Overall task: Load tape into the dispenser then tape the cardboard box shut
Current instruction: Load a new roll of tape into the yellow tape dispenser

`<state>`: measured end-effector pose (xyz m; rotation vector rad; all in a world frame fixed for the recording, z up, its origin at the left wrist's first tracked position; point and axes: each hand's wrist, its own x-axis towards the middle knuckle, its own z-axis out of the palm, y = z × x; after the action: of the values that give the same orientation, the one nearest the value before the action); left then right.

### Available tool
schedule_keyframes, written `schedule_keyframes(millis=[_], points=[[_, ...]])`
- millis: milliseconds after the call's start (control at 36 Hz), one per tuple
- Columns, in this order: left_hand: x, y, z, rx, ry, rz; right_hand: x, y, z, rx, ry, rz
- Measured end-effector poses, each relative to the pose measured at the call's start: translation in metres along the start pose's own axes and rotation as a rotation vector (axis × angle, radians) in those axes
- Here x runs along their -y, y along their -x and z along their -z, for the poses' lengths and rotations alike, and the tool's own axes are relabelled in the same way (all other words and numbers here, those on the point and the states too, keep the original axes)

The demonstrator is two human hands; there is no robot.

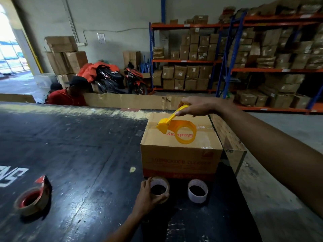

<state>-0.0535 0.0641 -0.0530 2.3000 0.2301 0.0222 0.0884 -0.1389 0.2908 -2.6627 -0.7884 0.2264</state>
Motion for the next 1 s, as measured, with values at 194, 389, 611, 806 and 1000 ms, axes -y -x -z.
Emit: schedule_keyframes(millis=[194,389,611,806,1000], points=[[0.006,0.005,0.002,-0.028,-0.047,0.021,0.0,-0.005,-0.005,0.005,0.037,0.006],[-0.004,0.014,0.005,-0.024,0.047,0.03,0.001,-0.007,-0.008,0.004,0.061,-0.008],[-0.007,0.03,0.011,-0.139,0.116,-0.22,-0.001,-0.003,-0.006,0.013,0.042,-0.015],[-0.069,0.031,0.032,-0.404,0.169,-0.537,-0.003,0.0,-0.006,-0.002,0.028,-0.017],[-0.135,0.022,0.05,-0.545,0.255,-0.676,-0.002,0.004,-0.008,-0.015,0.009,-0.004]])
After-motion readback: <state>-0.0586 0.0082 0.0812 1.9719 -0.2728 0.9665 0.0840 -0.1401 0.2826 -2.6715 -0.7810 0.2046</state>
